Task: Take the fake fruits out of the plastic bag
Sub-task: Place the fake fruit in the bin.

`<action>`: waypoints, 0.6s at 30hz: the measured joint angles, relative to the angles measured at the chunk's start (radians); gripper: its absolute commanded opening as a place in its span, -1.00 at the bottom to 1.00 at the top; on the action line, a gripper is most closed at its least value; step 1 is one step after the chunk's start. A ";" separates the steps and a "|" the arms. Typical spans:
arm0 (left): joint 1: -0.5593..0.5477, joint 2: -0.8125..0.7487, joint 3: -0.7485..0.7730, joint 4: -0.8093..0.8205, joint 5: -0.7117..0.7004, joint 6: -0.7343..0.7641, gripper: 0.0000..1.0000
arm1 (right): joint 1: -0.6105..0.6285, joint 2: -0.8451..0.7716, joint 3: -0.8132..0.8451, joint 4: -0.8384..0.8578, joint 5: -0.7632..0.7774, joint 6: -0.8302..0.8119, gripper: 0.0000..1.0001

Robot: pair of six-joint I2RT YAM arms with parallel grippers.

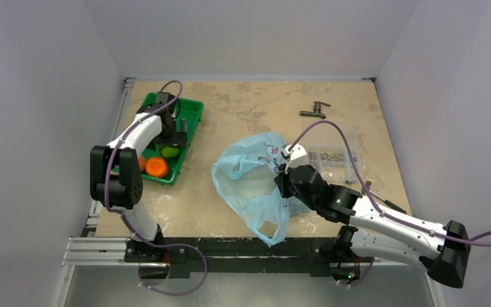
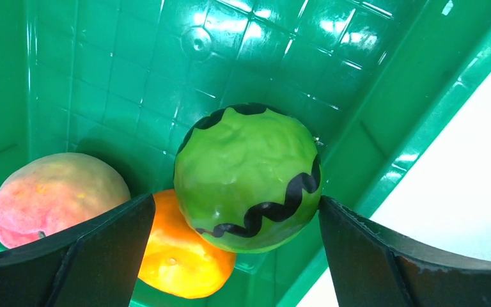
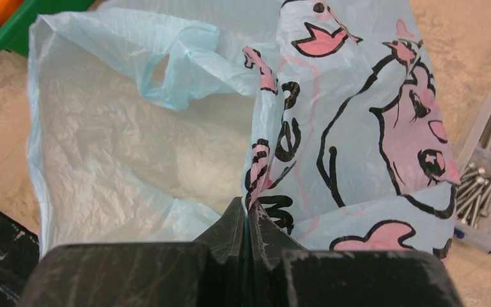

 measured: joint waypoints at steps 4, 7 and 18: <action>0.000 -0.044 -0.009 0.001 0.008 -0.006 1.00 | 0.000 0.098 0.102 0.008 0.019 -0.077 -1.00; 0.000 -0.149 -0.058 0.018 0.053 -0.027 0.99 | 0.000 0.190 0.190 0.031 0.024 -0.167 -1.00; 0.000 -0.783 -0.402 0.110 0.533 -0.227 0.88 | 0.052 0.470 0.432 0.076 -0.105 -0.497 -1.00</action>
